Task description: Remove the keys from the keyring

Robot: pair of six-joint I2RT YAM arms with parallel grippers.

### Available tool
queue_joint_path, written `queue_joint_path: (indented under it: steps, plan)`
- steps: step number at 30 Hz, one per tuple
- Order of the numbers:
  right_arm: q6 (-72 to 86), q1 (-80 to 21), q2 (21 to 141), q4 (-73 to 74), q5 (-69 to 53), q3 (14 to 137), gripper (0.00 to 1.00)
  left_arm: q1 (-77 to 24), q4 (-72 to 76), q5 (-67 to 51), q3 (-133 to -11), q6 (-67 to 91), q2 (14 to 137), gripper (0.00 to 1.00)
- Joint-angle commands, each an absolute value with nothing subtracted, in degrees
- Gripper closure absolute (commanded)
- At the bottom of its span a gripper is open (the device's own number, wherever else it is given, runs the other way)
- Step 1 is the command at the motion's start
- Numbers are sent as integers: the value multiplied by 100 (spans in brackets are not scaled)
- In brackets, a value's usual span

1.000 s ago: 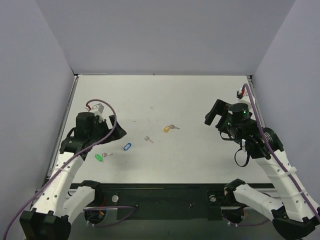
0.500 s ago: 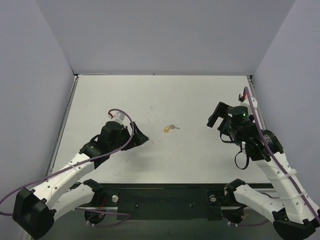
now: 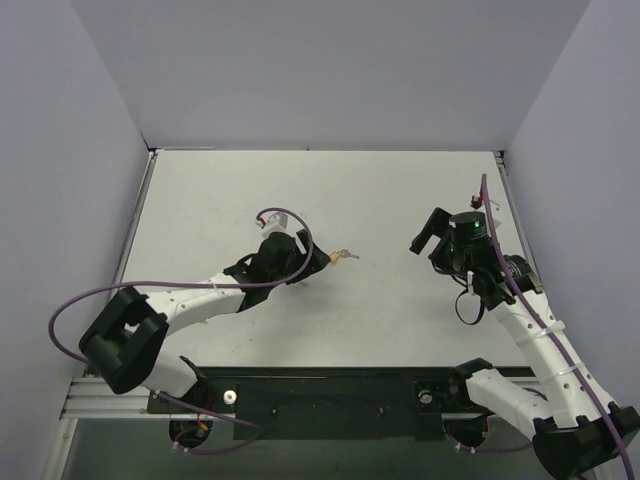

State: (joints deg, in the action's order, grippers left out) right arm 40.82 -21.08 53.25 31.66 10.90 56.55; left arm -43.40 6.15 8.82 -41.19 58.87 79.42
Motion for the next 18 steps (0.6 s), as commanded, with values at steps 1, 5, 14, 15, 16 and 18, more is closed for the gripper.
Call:
queue_joint_path:
  steps: [1,5,14,15,16,18]
  plan:
    - [4061,-1837,5440,2681,414,5441,2,-4386,1616,1108,-4702,6073,8568,23]
    - [3911,-1767,5555,2584,343,5423,2,-4386,1898,1090,-4939,6161,9323,28]
    - [3771,-1705,5765,2408,123,5388,3,-4368,2101,1028,-5300,6275,10186,33]
    - [3753,-1696,5774,2391,114,5379,3,-4368,2118,1037,-5317,6284,10247,33]
    - [3744,-1688,5792,2382,106,5370,3,-4342,2144,1037,-5309,6328,10274,34]
    - [3727,-1670,5827,2356,79,5353,3,-4298,2267,1011,-5274,6433,10371,35]
